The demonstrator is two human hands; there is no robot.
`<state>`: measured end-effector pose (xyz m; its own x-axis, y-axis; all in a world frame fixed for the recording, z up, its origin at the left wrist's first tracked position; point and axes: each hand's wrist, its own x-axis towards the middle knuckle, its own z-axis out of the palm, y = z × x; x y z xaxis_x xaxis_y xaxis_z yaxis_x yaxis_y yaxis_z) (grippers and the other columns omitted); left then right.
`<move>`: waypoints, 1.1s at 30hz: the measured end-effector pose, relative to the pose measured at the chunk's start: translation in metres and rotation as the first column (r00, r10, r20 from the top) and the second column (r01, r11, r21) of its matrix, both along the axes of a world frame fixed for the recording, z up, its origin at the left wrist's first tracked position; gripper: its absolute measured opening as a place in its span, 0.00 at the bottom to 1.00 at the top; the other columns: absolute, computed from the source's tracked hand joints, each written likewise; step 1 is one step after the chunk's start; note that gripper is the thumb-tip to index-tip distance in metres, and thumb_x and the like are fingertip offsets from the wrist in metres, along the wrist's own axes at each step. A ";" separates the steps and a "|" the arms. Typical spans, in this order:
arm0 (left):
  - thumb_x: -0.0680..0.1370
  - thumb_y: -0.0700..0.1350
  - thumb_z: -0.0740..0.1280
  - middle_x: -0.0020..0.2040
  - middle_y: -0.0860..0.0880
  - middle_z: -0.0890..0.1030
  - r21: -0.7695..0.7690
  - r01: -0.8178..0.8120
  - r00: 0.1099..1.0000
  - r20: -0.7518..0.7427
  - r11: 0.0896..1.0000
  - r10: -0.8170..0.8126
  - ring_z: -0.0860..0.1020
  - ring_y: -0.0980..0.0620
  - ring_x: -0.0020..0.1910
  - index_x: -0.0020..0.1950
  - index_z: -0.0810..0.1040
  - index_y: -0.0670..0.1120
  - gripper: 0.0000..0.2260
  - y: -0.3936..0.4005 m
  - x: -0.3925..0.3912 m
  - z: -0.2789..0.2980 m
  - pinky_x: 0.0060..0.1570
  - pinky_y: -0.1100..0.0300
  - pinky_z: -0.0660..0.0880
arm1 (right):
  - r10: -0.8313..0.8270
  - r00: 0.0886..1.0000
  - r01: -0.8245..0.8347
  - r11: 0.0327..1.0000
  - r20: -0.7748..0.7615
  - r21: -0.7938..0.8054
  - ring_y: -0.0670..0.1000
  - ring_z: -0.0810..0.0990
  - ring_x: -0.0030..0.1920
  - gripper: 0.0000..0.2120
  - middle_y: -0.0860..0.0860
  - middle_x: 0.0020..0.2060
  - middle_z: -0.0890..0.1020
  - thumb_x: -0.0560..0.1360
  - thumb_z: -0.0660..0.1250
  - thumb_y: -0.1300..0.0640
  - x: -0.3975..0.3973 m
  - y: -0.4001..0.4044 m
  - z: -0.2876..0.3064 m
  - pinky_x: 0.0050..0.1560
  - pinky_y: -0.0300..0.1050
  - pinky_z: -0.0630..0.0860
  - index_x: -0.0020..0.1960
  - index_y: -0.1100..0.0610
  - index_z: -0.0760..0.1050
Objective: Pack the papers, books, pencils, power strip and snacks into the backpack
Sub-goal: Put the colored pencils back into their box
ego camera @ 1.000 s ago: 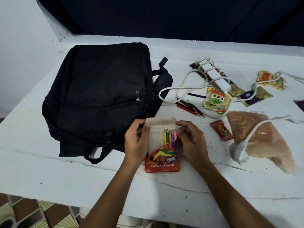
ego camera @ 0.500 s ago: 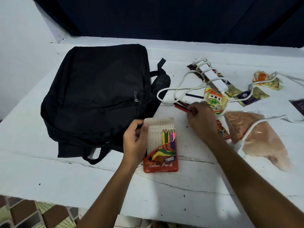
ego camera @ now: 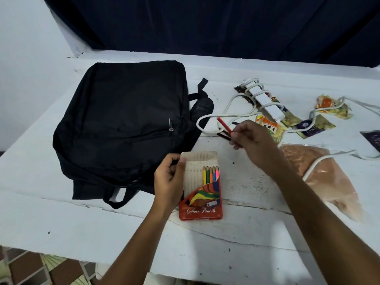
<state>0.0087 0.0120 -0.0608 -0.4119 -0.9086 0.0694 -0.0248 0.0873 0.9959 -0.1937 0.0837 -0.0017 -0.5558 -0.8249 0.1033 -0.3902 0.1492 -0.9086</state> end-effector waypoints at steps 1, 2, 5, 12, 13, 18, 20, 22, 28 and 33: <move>0.77 0.54 0.62 0.37 0.44 0.81 -0.005 -0.001 1.000 0.000 1.000 0.001 0.80 0.36 0.39 0.44 0.78 0.53 0.08 0.000 0.000 0.000 0.34 0.37 0.75 | 0.123 0.969 -0.111 0.991 0.216 -0.069 0.49 0.78 0.35 0.04 0.51 0.33 0.81 0.76 0.65 0.67 0.005 0.003 0.012 0.40 0.43 0.77 0.44 0.61 0.77; 0.78 0.54 0.62 0.37 0.44 0.81 -0.007 0.000 1.000 0.003 1.000 0.000 0.80 0.36 0.39 0.45 0.78 0.53 0.08 -0.001 0.000 -0.001 0.34 0.37 0.75 | 0.236 0.907 -0.209 0.971 0.350 -0.113 0.47 0.77 0.34 0.06 0.50 0.31 0.80 0.75 0.66 0.68 0.008 0.006 0.020 0.39 0.41 0.76 0.43 0.60 0.78; 0.79 0.52 0.62 0.38 0.43 0.82 0.006 -0.001 1.000 0.003 1.000 0.001 0.81 0.37 0.40 0.46 0.77 0.51 0.08 0.000 0.000 -0.001 0.36 0.35 0.76 | 0.397 0.867 -0.406 0.913 0.300 -0.033 0.46 0.74 0.32 0.07 0.51 0.31 0.79 0.72 0.69 0.68 0.020 0.006 0.028 0.35 0.38 0.72 0.42 0.57 0.81; 0.79 0.54 0.62 0.36 0.38 0.80 -0.026 -0.023 1.000 -0.013 0.999 0.022 0.77 0.31 0.37 0.46 0.77 0.48 0.11 0.001 -0.001 0.002 0.33 0.38 0.75 | 0.292 0.938 -0.265 0.952 -0.188 0.156 0.44 0.74 0.28 0.07 0.48 0.28 0.77 0.70 0.70 0.64 0.052 -0.016 0.013 0.32 0.45 0.74 0.46 0.55 0.76; 0.79 0.55 0.63 0.36 0.35 0.78 -0.041 -0.025 1.000 -0.010 0.999 0.025 0.75 0.29 0.35 0.46 0.78 0.49 0.11 0.000 0.000 0.000 0.31 0.37 0.73 | 0.303 0.928 -0.263 0.945 -0.215 0.196 0.46 0.74 0.29 0.10 0.49 0.28 0.76 0.69 0.70 0.63 0.054 -0.017 0.012 0.32 0.48 0.73 0.48 0.53 0.75; 0.77 0.56 0.63 0.36 0.31 0.76 -0.043 -0.037 0.999 -0.004 0.998 0.037 0.73 0.28 0.33 0.45 0.78 0.51 0.10 -0.002 -0.001 -0.002 0.30 0.36 0.71 | 0.363 0.859 -0.210 0.893 -0.360 0.399 0.49 0.76 0.38 0.28 0.45 0.34 0.74 0.69 0.72 0.56 0.068 -0.012 0.010 0.34 0.44 0.70 0.66 0.49 0.67; 0.80 0.51 0.63 0.36 0.33 0.77 -0.034 -0.039 0.999 -0.003 0.999 0.039 0.75 0.32 0.32 0.45 0.78 0.50 0.08 -0.001 -0.001 -0.001 0.31 0.39 0.73 | 0.383 0.826 -0.182 0.876 -0.413 0.447 0.49 0.75 0.42 0.34 0.45 0.38 0.74 0.68 0.74 0.53 0.071 -0.009 0.009 0.37 0.41 0.68 0.70 0.48 0.63; 0.82 0.44 0.62 0.36 0.37 0.79 -0.030 -0.047 0.999 0.000 0.998 0.047 0.77 0.39 0.33 0.45 0.78 0.47 0.08 0.000 -0.001 -0.002 0.33 0.43 0.75 | 0.405 0.834 -0.202 0.856 -0.375 0.476 0.47 0.75 0.42 0.39 0.44 0.40 0.75 0.66 0.76 0.53 0.072 -0.005 0.009 0.39 0.40 0.70 0.72 0.47 0.59; 0.81 0.46 0.61 0.37 0.43 0.81 0.001 -0.035 0.999 0.024 0.999 0.035 0.81 0.44 0.36 0.46 0.77 0.45 0.07 0.000 -0.001 -0.004 0.35 0.47 0.77 | 0.016 0.987 0.009 0.988 -0.159 0.155 0.46 0.74 0.31 0.14 0.49 0.32 0.76 0.72 0.73 0.56 0.025 -0.016 -0.005 0.32 0.39 0.72 0.55 0.52 0.75; 0.80 0.47 0.61 0.36 0.49 0.82 -0.005 -0.013 0.999 0.033 1.000 0.013 0.82 0.51 0.36 0.47 0.76 0.45 0.08 0.001 0.000 -0.003 0.33 0.55 0.78 | -0.081 0.922 0.224 0.910 -0.380 0.349 0.54 0.79 0.44 0.05 0.49 0.39 0.79 0.72 0.69 0.58 -0.018 -0.025 -0.033 0.41 0.43 0.71 0.48 0.53 0.79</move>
<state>0.0086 0.0127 -0.0636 -0.4018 -0.9137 0.0604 -0.0586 0.0915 0.9941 -0.2116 0.0587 -0.0348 -0.6639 -0.7477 0.0116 -0.6145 0.5366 -0.5784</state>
